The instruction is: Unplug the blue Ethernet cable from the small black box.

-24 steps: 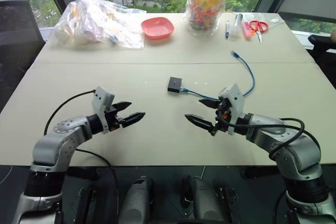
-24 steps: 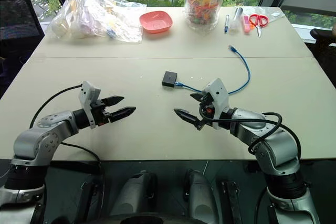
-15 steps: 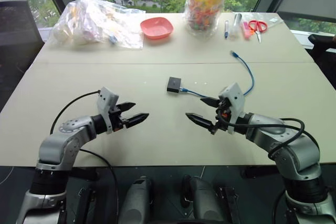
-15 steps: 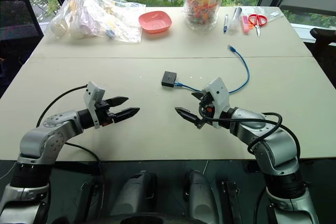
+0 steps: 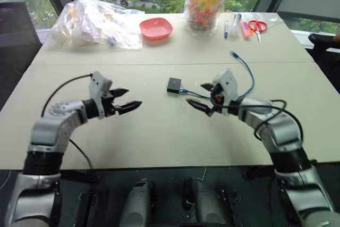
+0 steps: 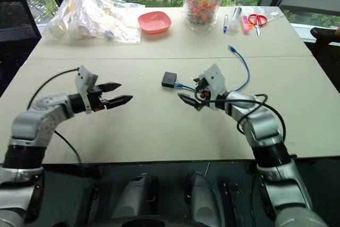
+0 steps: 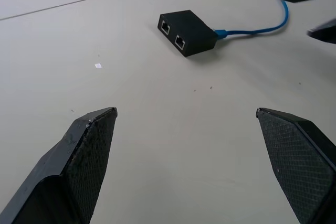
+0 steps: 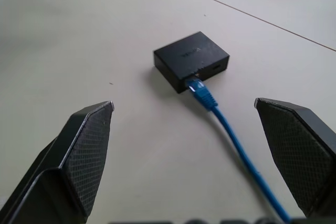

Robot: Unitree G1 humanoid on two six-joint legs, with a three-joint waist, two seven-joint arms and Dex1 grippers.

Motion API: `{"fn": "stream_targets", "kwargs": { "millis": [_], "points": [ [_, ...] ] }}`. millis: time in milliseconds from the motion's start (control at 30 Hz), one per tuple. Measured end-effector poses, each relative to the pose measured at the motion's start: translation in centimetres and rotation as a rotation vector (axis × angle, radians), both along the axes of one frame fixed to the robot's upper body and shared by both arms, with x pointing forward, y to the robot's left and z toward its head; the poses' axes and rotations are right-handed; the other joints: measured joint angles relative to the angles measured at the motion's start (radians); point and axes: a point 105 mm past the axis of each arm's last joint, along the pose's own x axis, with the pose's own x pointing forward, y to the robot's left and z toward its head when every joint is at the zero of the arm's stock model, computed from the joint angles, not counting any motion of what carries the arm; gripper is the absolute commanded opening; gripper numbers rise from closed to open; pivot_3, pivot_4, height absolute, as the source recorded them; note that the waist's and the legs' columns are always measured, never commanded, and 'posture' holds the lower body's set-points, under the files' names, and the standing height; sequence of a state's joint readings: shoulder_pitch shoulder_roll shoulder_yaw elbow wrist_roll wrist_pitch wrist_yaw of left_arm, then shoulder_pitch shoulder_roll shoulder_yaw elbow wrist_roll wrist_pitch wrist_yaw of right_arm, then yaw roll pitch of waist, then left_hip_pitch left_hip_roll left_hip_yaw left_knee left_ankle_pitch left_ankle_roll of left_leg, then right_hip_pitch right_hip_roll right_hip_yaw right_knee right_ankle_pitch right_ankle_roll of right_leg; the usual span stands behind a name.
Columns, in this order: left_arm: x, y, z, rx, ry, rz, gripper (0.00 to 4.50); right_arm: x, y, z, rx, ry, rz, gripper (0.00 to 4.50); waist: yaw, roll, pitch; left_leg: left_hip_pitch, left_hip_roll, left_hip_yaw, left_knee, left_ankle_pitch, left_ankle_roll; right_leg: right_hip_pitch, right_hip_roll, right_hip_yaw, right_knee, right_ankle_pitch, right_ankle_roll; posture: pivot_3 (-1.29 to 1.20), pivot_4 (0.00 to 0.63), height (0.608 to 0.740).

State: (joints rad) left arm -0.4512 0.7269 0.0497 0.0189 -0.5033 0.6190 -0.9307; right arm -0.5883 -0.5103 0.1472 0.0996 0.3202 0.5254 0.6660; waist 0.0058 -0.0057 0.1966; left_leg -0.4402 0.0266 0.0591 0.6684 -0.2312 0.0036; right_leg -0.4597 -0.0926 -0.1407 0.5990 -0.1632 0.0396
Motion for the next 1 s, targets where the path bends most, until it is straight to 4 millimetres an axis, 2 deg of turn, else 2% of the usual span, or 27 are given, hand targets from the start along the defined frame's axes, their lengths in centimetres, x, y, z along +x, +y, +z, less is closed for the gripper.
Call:
{"fn": "stream_targets", "kwargs": {
  "millis": [100, 233, 333, 500, 600, 833, 1000],
  "points": [
    [-0.9, 0.2, 0.3, 0.039, 0.028, -0.081, 4.42, 2.7, 0.5, -0.7, -0.01, 0.015, 0.016, 4.5, -0.005, 0.0, 0.0, -0.001, 0.0, 0.003, -0.002, 0.0, 0.0, -0.002, 0.002, 0.002, 0.0, 0.002, 0.003, 0.0, 0.15, 0.74],
    [-1.7, -0.7, 1.0, -0.001, 0.054, -0.149, 4.42, 4.7, 1.8, -1.3, -0.055, 0.035, 0.085, 4.5, -0.004, 0.0, 0.0, -0.001, 0.002, 0.005, -0.002, 0.0, 0.0, -0.002, 0.003, 0.002, 0.0, 0.002, 0.003, 0.0, 0.15, 0.74],
    [-1.9, -0.8, 2.0, -0.018, 0.023, -0.147, 4.42, 4.9, 2.2, -3.0, -0.113, 0.085, 0.135, 4.5, -0.006, 0.0, 0.0, 0.0, 0.002, 0.005, -0.001, 0.0, 0.0, -0.001, 0.003, 0.002, 0.001, 0.002, 0.003, 0.0, 0.15, 0.74],
    [-2.3, -0.3, 1.6, -0.018, 0.022, -0.089, 4.42, 4.7, 2.8, -3.3, -0.212, 0.085, 0.248, 4.5, -0.02, -0.001, 0.0, 0.004, 0.004, 0.005, -0.001, 0.0, 0.0, 0.001, 0.003, 0.004, 0.003, 0.002, 0.003, 0.0, 0.15, 0.74],
    [-2.7, 0.0, 1.0, -0.03, 0.039, -0.063, 4.5, 4.5, 3.1, -3.4, -0.219, 0.088, 0.281, 3.66, -0.02, 0.0, 0.0, 0.006, 0.004, 0.005, -0.002, 0.0, -0.001, 0.001, 0.004, 0.006, 0.004, 0.002, 0.003, 0.0, 0.15, 0.74],
    [-1.8, 0.1, 1.1, -0.043, 0.018, -0.033, 4.5, 4.3, 4.2, -4.0, -0.217, 0.089, 0.307, 0.03, -0.02, -0.001, 0.0, 0.018, 0.006, 0.008, -0.002, 0.001, -0.002, 0.01, 0.005, 0.009, 0.006, 0.001, -0.002, 0.0, 0.15, 0.74],
    [0.4, -0.6, 0.4, -0.069, 0.031, -0.053, 4.5, 4.9, 4.1, -3.5, -0.313, -0.018, 0.286, 0.03, -0.017, 0.0, 0.0, 0.019, 0.006, 0.01, -0.002, 0.001, -0.003, 0.011, 0.004, 0.011, 0.006, 0.002, -0.003, 0.0, 0.15, 0.74]
  ]
}}
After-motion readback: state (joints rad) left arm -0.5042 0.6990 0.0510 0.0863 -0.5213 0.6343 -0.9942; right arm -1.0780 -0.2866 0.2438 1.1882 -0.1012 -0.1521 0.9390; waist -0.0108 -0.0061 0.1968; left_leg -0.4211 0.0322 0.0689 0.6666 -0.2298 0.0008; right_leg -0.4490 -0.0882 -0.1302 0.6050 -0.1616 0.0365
